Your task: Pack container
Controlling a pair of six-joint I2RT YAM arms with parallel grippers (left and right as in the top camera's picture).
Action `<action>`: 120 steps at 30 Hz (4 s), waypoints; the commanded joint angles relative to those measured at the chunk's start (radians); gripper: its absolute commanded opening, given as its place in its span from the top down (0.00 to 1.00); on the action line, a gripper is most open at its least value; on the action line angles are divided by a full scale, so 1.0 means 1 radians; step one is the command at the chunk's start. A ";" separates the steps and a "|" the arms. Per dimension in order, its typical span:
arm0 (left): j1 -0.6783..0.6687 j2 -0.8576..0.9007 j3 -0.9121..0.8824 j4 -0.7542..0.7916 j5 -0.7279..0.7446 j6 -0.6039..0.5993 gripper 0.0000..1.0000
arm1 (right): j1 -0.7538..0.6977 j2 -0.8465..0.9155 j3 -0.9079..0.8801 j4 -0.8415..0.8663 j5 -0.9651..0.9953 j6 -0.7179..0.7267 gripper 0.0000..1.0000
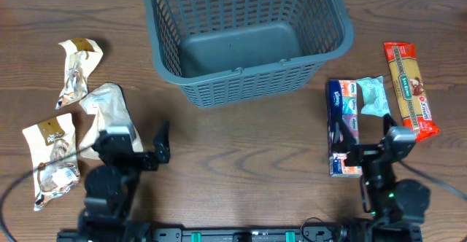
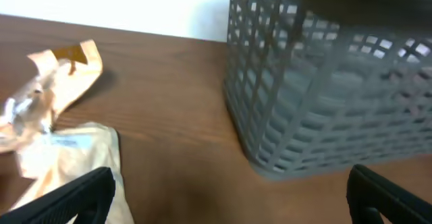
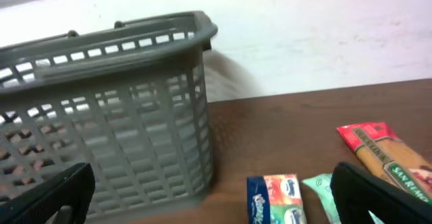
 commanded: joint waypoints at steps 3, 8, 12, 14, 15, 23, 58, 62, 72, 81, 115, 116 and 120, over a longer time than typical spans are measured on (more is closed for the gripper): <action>0.000 0.229 0.260 -0.105 -0.018 -0.018 0.01 | -0.022 0.199 0.237 -0.134 -0.045 -0.034 0.01; 0.000 0.409 0.492 -0.272 -0.018 -0.018 0.01 | -0.023 0.390 0.494 -0.362 -0.046 -0.138 0.01; 0.001 0.546 0.685 -0.484 -0.018 -0.017 0.01 | -0.023 0.561 0.729 -0.563 -0.047 -0.221 0.01; 0.000 0.595 0.757 -0.562 -0.018 -0.017 0.01 | -0.023 0.630 0.828 -0.649 -0.064 -0.247 0.01; 0.000 0.620 0.797 -0.603 -0.018 -0.016 0.01 | -0.023 0.669 0.883 -0.696 -0.077 -0.259 0.01; 0.000 0.658 0.922 -0.722 -0.002 -0.013 0.01 | -0.023 0.802 1.120 -0.840 -0.143 -0.383 0.01; -0.156 0.959 1.309 -1.069 -0.032 -0.143 0.94 | -0.021 1.353 1.796 -1.114 -0.239 -0.246 0.97; -0.171 1.025 1.422 -1.185 -0.037 -0.180 0.94 | -0.020 1.408 1.849 -1.145 -0.298 -0.236 0.97; -0.239 1.040 1.551 -1.334 -0.034 -0.277 0.94 | 0.094 1.537 1.910 -1.277 -0.291 -0.244 0.98; -0.334 1.094 1.551 -1.361 -0.034 -0.308 0.94 | 0.175 1.585 1.909 -1.305 -0.216 -0.281 0.99; -0.384 1.268 1.449 -1.218 -0.034 -0.127 0.94 | 0.175 1.691 1.907 -1.354 -0.194 -0.451 0.99; -0.384 1.268 1.442 -1.212 -0.034 -0.125 0.94 | 0.175 1.697 1.907 -1.354 -0.194 -0.451 0.99; -0.384 1.268 1.402 -1.182 -0.034 -0.123 0.94 | 0.176 1.723 1.907 -1.355 -0.194 -0.454 0.99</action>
